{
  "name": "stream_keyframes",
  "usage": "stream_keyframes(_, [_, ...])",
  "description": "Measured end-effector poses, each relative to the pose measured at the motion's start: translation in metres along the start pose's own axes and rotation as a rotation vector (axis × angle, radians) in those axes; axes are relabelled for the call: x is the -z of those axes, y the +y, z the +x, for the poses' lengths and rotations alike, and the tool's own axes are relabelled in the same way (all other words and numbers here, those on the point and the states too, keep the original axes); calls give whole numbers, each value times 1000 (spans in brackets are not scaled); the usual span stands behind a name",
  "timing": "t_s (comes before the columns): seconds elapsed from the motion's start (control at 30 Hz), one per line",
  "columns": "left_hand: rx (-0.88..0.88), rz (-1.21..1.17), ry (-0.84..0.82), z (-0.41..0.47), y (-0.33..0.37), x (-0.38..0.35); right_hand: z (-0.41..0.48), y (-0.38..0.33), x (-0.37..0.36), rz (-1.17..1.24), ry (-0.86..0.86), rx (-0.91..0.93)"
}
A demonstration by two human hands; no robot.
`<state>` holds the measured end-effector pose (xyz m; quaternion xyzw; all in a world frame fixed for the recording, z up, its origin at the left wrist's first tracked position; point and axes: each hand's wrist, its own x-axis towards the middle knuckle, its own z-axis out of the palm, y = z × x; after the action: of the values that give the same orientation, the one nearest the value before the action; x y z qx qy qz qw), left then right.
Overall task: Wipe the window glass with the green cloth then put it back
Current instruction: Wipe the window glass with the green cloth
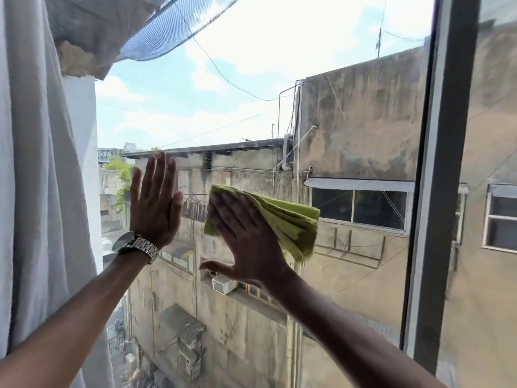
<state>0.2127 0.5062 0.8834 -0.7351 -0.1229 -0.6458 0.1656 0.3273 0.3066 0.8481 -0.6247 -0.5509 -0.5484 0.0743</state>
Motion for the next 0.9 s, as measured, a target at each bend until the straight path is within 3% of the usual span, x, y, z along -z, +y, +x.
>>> stream_keyframes(0.2, [-9,-39,16,-6,-7,-4,-29,-1,-6,137,-90,139])
stream_keyframes(0.43, [-11,-39,10,-5,-11,-9,-68,52,24,-12,-163,213])
stream_keyframes(0.53, [-13,-52,22,-4,-12,-11,-77,71,45,-94,-181,154])
stream_keyframes(0.7, [2,-30,19,-3,-14,-11,-52,60,68,-11,-32,37])
stream_keyframes(0.9, [12,-27,-11,-4,-12,-9,-25,66,96,55,-156,-300])
